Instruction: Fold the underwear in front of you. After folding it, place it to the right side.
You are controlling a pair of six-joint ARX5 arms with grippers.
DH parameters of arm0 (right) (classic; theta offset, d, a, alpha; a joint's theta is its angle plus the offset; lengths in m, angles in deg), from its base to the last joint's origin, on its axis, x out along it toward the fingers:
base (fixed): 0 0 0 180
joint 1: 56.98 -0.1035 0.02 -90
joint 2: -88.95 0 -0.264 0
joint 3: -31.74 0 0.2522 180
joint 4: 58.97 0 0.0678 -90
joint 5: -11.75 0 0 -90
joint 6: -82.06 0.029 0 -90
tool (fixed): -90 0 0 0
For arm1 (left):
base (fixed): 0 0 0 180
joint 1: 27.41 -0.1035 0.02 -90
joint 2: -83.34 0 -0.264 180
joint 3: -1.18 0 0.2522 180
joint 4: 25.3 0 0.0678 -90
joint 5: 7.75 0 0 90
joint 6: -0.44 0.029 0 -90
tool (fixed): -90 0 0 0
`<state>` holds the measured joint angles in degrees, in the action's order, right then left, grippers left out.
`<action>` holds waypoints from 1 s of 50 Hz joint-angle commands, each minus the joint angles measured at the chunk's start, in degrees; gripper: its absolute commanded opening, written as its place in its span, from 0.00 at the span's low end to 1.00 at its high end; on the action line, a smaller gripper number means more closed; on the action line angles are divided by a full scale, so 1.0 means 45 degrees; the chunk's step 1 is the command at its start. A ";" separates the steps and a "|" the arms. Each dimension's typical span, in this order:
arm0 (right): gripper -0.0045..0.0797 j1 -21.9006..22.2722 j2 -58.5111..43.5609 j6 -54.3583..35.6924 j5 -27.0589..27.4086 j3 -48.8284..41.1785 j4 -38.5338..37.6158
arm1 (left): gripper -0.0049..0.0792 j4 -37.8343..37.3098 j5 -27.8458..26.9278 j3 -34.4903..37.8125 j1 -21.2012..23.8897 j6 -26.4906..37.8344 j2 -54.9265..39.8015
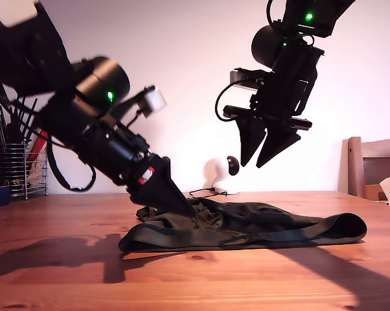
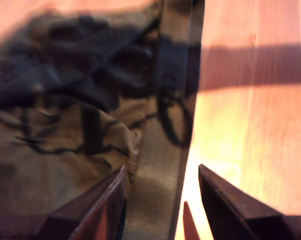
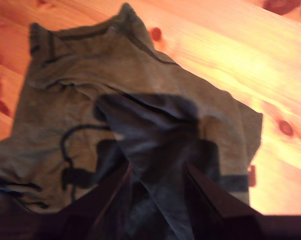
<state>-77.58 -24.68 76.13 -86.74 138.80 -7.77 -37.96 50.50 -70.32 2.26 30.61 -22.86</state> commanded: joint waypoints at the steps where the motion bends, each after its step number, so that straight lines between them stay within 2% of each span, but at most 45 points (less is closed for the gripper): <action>1: 0.40 0.0039 0.0087 -0.0029 -0.0058 -0.0131 -0.0083 | 0.55 0.0126 -0.0112 -0.0495 0.0097 -0.0044 -0.0335; 9: 0.40 0.0034 0.0087 -0.0029 -0.0092 -0.0131 -0.0141 | 0.55 -0.0146 -0.0510 -0.1137 0.0136 -0.0053 -0.0933; 28: 0.40 0.0034 0.0087 -0.0039 -0.0102 -0.0131 -0.0301 | 0.55 -0.2341 -0.0510 -0.2725 0.0185 -0.0272 -0.2317; 37: 0.40 0.0034 0.0087 -0.0121 -0.0121 -0.0131 -0.0301 | 0.54 -0.2419 0.0034 -0.2769 0.0238 -0.0277 -0.2599; 50: 0.40 0.0034 0.0087 -0.0121 -0.0126 -0.0131 -0.0364 | 0.45 -0.2905 0.0189 -0.2769 0.0277 -0.0267 -0.2739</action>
<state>-77.58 -24.68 75.95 -86.96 138.80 -9.13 -50.88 51.48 -82.58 3.11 29.39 -33.19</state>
